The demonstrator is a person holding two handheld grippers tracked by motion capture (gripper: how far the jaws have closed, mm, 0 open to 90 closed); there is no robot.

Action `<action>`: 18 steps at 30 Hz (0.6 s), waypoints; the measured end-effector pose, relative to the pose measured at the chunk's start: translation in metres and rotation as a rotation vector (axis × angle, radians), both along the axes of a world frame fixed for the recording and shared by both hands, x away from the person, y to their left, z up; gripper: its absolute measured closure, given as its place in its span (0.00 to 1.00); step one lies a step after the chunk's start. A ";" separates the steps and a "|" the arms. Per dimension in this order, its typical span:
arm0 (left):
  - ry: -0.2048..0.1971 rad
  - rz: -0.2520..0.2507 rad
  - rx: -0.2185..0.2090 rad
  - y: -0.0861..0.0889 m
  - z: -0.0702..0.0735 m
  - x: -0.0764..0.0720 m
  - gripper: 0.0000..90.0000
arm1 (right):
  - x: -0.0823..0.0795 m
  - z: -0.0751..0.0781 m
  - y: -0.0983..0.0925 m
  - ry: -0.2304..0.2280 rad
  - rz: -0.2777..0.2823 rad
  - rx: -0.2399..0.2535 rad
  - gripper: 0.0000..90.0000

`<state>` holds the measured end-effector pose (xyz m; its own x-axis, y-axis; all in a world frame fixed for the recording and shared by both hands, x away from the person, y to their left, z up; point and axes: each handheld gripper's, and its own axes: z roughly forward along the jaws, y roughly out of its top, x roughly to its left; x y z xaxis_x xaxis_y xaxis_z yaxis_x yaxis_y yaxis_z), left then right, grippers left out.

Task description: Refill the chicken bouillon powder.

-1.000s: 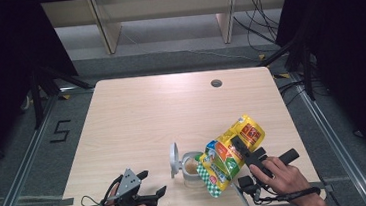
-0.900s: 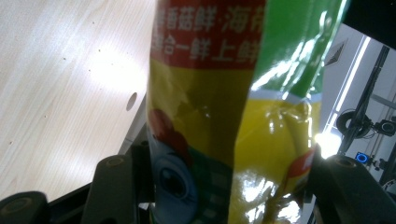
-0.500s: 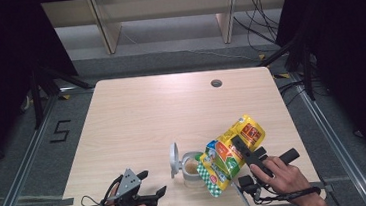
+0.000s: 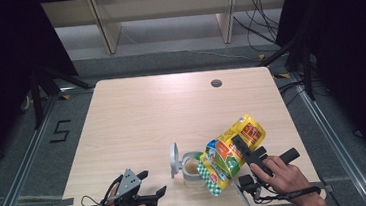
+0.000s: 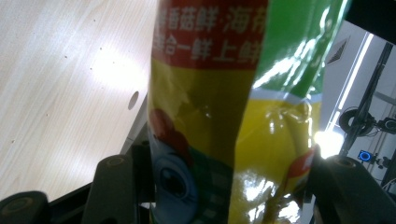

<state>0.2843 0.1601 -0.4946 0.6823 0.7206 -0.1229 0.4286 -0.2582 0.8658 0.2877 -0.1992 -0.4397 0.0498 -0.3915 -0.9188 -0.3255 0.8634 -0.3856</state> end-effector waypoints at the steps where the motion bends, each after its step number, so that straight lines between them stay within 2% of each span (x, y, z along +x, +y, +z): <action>1: 0.001 0.001 -0.001 0.000 0.000 0.000 0.20 | 0.000 0.000 0.000 0.000 0.000 0.000 0.50; 4: -0.001 -0.003 -0.004 0.000 0.000 0.000 0.20 | 0.000 0.000 0.000 0.005 0.001 0.008 0.50; 5: 0.001 -0.001 -0.005 0.000 0.000 0.000 0.20 | 0.000 -0.001 -0.002 -0.009 -0.003 0.033 0.50; 6: 0.001 -0.001 -0.005 0.000 0.000 0.000 0.20 | 0.000 -0.001 -0.002 -0.009 -0.003 0.033 0.50; 7: -0.001 -0.003 -0.004 0.000 0.000 0.000 0.20 | 0.000 0.003 0.000 0.002 -0.008 -0.016 0.50; 11: 0.003 0.001 -0.002 0.000 0.000 0.000 0.20 | 0.000 0.002 -0.001 -0.008 0.013 -0.003 0.51; 12: -0.013 -0.014 0.015 0.001 0.000 0.001 0.20 | 0.000 0.002 -0.002 0.000 0.009 0.005 0.51; 13: -0.012 -0.013 0.014 0.001 0.000 0.001 0.20 | -0.002 0.001 -0.002 -0.007 0.012 0.033 0.51; 16: 0.000 -0.001 -0.005 0.000 0.000 0.000 0.20 | -0.004 0.001 -0.002 -0.004 0.009 0.032 0.51; 17: -0.001 -0.001 -0.005 0.000 0.000 0.000 0.20 | -0.006 0.002 -0.001 0.008 -0.012 0.013 0.51; 18: -0.001 0.000 -0.005 0.000 0.000 0.000 0.20 | -0.005 0.002 -0.001 -0.013 0.016 0.023 0.51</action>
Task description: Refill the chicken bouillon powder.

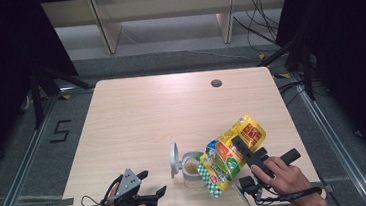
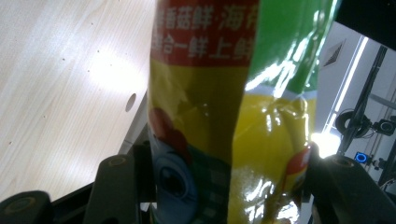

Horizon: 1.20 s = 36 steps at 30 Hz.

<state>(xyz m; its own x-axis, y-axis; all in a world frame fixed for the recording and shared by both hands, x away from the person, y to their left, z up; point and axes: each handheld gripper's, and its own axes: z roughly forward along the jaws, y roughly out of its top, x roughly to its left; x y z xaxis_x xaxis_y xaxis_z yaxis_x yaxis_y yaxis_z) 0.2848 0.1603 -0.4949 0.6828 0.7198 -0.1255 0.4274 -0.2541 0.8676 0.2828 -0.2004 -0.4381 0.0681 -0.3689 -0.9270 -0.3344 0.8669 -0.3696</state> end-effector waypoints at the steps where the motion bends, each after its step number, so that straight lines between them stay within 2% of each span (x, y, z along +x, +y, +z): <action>1: 0.000 0.000 0.000 0.000 0.000 0.000 0.20 | 0.000 0.002 0.002 0.008 0.007 -0.027 0.51; 5: 0.000 0.000 0.001 0.000 0.000 0.000 0.20 | -0.001 0.003 0.001 0.014 -0.004 -0.036 0.52; 6: 0.000 0.001 0.001 0.000 0.000 0.000 0.20 | -0.002 0.001 0.000 0.000 0.003 -0.007 0.52; 7: 0.000 0.002 0.000 0.000 0.000 0.000 0.20 | -0.002 0.000 -0.001 0.004 0.001 0.001 0.52; 11: -0.001 0.001 0.001 0.000 0.000 0.000 0.20 | -0.003 0.001 0.000 0.016 -0.009 -0.023 0.52; 12: -0.001 0.001 0.001 0.000 0.000 0.000 0.20 | -0.004 0.000 -0.001 0.024 -0.024 0.000 0.52; 15: -0.001 0.001 0.001 0.000 0.000 0.000 0.20 | -0.005 0.002 0.000 0.020 -0.021 -0.020 0.53; 16: 0.000 0.004 0.000 0.000 0.000 0.000 0.20 | -0.004 0.001 -0.001 0.006 0.004 -0.020 0.53; 17: 0.000 0.003 -0.001 0.000 0.000 0.000 0.20 | -0.004 0.001 -0.001 0.010 0.006 -0.010 0.53; 19: 0.000 0.003 0.000 0.000 0.000 0.000 0.20 | -0.003 0.002 0.001 0.009 0.018 -0.028 0.53; 21: -0.001 0.002 0.000 0.000 0.000 0.000 0.20 | -0.004 0.002 0.000 0.012 0.012 -0.018 0.53; 22: 0.000 0.002 0.001 0.000 0.000 0.000 0.20 | -0.003 0.003 0.001 0.009 0.023 -0.029 0.53; 27: -0.001 0.001 0.001 0.000 0.000 0.000 0.20 | -0.003 0.002 0.000 0.012 0.027 -0.022 0.55; 29: -0.001 -0.001 0.002 0.000 0.000 0.000 0.20 | -0.004 0.002 0.000 0.024 0.004 -0.025 0.55; 36: -0.001 0.001 0.001 0.000 0.000 0.000 0.20 | -0.003 0.002 0.000 0.029 0.012 -0.020 0.56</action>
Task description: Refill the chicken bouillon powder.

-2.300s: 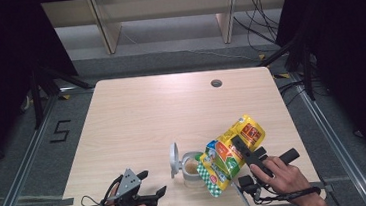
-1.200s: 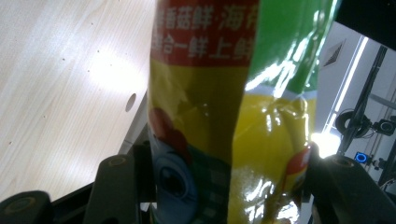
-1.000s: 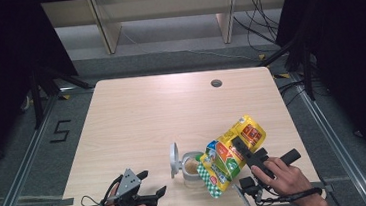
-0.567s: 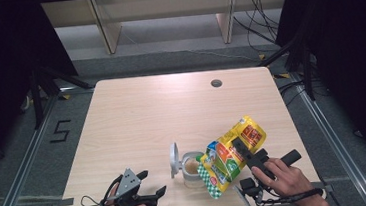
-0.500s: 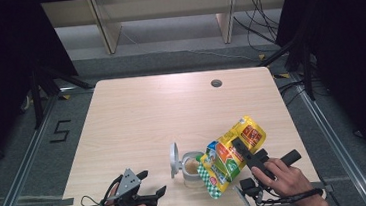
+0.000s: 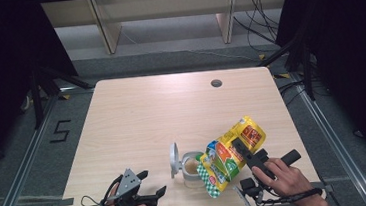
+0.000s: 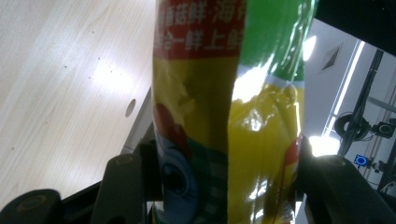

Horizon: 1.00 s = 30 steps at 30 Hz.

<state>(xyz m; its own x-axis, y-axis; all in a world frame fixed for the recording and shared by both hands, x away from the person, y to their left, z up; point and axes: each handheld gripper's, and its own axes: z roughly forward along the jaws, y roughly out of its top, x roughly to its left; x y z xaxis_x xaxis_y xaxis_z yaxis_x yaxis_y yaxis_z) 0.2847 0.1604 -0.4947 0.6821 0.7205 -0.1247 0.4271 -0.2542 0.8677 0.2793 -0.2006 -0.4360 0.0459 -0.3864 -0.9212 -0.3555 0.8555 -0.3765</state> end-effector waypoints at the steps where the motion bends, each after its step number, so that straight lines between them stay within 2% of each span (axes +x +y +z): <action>1: 0.000 -0.001 0.000 0.000 0.000 0.000 0.20 | 0.001 -0.001 -0.001 -0.007 0.016 0.013 0.56; 4: 0.000 0.000 0.000 0.000 0.000 0.000 0.20 | 0.000 -0.002 -0.002 -0.001 0.017 0.050 0.57; 5: 0.000 0.000 0.000 0.000 0.000 0.000 0.20 | 0.000 -0.002 -0.003 0.001 0.019 0.056 0.57; 7: 0.000 0.000 0.000 0.000 0.000 0.000 0.20 | 0.002 -0.001 -0.002 0.007 0.038 0.030 0.58; 9: 0.000 -0.001 0.001 0.000 0.000 0.000 0.20 | 0.001 -0.003 -0.004 0.018 0.023 0.061 0.58; 15: 0.000 0.000 0.000 0.000 0.000 0.000 0.20 | 0.001 -0.002 -0.005 0.028 0.046 0.088 0.59; 16: 0.000 0.000 0.000 0.000 0.000 0.000 0.20 | 0.000 -0.001 -0.005 0.034 0.029 0.075 0.59; 18: 0.000 0.000 0.000 0.000 0.000 0.000 0.20 | 0.000 -0.002 -0.005 0.030 0.047 0.086 0.59; 23: 0.001 0.002 -0.001 0.000 0.000 0.000 0.20 | 0.000 -0.002 -0.005 0.043 0.044 0.081 0.60; 24: 0.001 0.002 -0.001 0.000 0.000 0.000 0.20 | -0.001 -0.003 -0.005 0.060 0.026 0.090 0.60; 26: 0.001 0.001 0.000 0.000 0.000 0.000 0.20 | -0.001 -0.002 -0.005 0.049 0.038 0.080 0.60; 29: 0.001 -0.001 -0.001 0.000 0.000 0.000 0.20 | -0.001 -0.003 -0.005 0.063 0.026 0.095 0.60; 30: 0.002 -0.001 -0.001 0.000 0.000 0.000 0.20 | -0.001 -0.002 -0.005 0.049 0.035 0.080 0.60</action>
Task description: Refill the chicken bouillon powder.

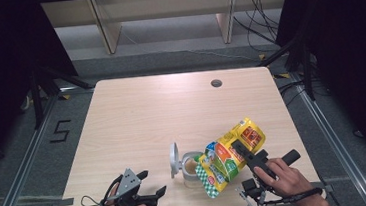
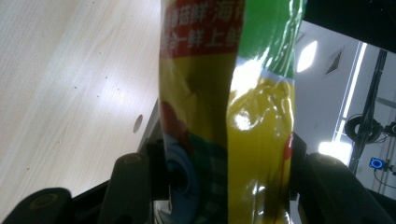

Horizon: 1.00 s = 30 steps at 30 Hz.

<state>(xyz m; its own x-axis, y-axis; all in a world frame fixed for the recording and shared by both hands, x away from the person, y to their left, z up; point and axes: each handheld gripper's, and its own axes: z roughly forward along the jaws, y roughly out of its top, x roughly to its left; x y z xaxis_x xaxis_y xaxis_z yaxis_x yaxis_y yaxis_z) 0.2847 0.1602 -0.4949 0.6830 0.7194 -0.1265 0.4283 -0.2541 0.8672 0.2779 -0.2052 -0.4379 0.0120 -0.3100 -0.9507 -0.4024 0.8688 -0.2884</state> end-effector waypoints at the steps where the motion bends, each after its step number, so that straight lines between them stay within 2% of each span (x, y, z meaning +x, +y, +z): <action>1: 0.000 -0.001 0.000 0.000 0.000 0.000 0.20 | 0.000 0.000 0.000 0.000 0.000 -0.002 0.60; 3: -0.001 0.000 0.001 0.000 0.000 0.000 0.20 | 0.000 0.000 0.000 0.000 0.004 -0.003 0.60; 4: 0.000 0.000 0.000 0.000 0.000 0.000 0.20 | 0.001 -0.001 0.000 -0.009 0.030 0.017 0.60; 5: 0.000 0.000 0.000 0.000 0.000 0.000 0.20 | 0.000 -0.001 0.001 0.000 0.010 -0.001 0.60; 6: 0.003 0.003 0.003 0.000 0.000 0.000 0.20 | 0.001 0.000 0.001 -0.011 0.043 -0.007 0.60; 7: 0.002 0.001 0.004 0.000 0.000 0.000 0.20 | 0.002 0.000 0.002 -0.010 0.046 -0.015 0.61; 9: -0.011 -0.012 0.018 0.001 0.001 0.001 0.20 | 0.000 -0.002 0.001 -0.003 0.027 0.007 0.61; 11: 0.001 0.003 0.003 0.000 0.000 0.000 0.20 | 0.000 -0.003 0.001 0.023 0.003 0.003 0.61; 12: 0.002 0.002 0.004 0.000 0.000 0.000 0.20 | 0.000 0.000 0.003 0.009 0.019 -0.028 0.61; 17: 0.001 0.002 0.003 0.000 0.000 0.000 0.20 | 0.001 -0.001 0.004 0.013 0.022 -0.031 0.61; 18: 0.001 0.003 0.003 0.000 0.000 0.000 0.20 | 0.002 -0.002 0.003 0.004 0.038 -0.019 0.61; 20: 0.001 -0.001 0.001 0.000 -0.001 0.000 0.20 | 0.002 0.000 0.004 0.000 0.036 -0.041 0.61; 23: 0.001 0.003 0.003 0.000 0.000 0.000 0.20 | 0.001 -0.002 0.004 0.008 0.003 -0.017 0.61; 25: 0.002 0.004 0.005 0.000 0.000 0.000 0.20 | 0.004 -0.003 0.004 0.013 0.017 -0.021 0.61; 26: 0.001 0.003 0.004 0.000 0.000 0.000 0.20 | 0.003 -0.004 0.004 0.020 0.006 -0.008 0.61; 30: 0.001 0.003 0.004 0.000 0.000 0.000 0.20 | 0.004 -0.004 0.005 0.005 0.001 -0.022 0.61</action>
<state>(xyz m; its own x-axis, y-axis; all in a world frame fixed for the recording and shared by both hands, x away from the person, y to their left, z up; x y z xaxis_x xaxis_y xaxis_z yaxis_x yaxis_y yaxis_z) 0.2850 0.1598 -0.4953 0.6810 0.7217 -0.1242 0.4295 -0.2563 0.8659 0.2820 -0.2007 -0.4418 0.0079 -0.3311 -0.9436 -0.4051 0.8616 -0.3058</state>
